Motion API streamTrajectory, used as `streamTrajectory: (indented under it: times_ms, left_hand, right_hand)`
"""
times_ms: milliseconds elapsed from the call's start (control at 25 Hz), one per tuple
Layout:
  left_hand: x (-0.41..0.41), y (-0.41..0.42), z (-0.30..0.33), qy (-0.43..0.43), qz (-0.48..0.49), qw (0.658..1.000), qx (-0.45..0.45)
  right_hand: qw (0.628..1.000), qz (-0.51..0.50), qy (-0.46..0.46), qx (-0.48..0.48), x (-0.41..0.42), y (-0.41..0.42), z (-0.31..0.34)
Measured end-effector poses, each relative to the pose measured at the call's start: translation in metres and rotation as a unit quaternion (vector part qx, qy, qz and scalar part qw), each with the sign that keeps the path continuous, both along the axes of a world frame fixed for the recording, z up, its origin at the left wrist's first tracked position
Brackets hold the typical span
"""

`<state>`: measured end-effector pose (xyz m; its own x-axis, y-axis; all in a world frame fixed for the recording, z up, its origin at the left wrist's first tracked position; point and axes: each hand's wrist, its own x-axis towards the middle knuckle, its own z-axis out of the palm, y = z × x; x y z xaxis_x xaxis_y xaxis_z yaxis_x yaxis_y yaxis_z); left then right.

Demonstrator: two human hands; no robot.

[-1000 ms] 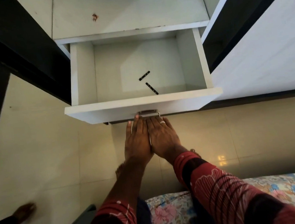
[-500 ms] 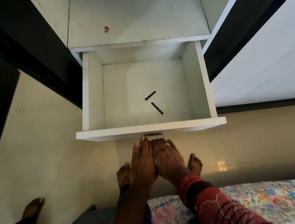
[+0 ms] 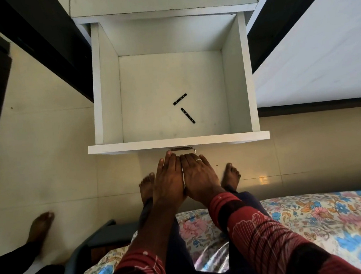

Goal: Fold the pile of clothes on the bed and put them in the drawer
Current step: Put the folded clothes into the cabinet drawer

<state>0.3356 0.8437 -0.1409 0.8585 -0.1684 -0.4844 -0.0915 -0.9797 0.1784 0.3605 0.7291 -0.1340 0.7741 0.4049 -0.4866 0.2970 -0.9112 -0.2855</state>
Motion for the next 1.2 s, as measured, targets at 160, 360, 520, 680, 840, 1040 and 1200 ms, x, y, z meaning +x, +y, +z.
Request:
streamTrajectory:
  times_ms: [160,360,520,680,840,1040,1200]
  left_hand:
    - [0.003,0.002,0.000,0.029,-0.005,0.999,0.027]
    - [0.011,0.014,0.012,0.044,-0.062,0.993,0.089]
    - [0.020,0.021,0.035,-0.008,-0.107,0.994,0.033]
    - [0.043,0.032,0.081,-0.129,-0.175,0.972,-0.088]
    - [0.100,0.032,0.148,-0.159,-0.172,0.960,-0.151]
    - [0.144,-0.017,0.207,-0.156,-0.269,0.943,-0.116]
    - [0.129,-0.112,0.235,-0.147,-0.388,0.896,-0.158]
  right_hand:
    - [0.999,0.008,0.029,-0.017,0.005,0.000,-0.001]
    - [0.997,0.023,0.075,-0.020,0.009,-0.004,0.003]
    - [0.998,0.019,0.054,0.031,0.013,-0.019,0.026]
    - [0.997,-0.029,-0.049,0.054,0.031,-0.031,0.086]
    - [0.987,-0.105,-0.120,0.010,0.054,-0.032,0.146]
    - [0.943,-0.291,-0.157,-0.032,0.047,-0.052,0.195]
    - [0.882,-0.446,-0.148,-0.035,-0.002,-0.113,0.212]
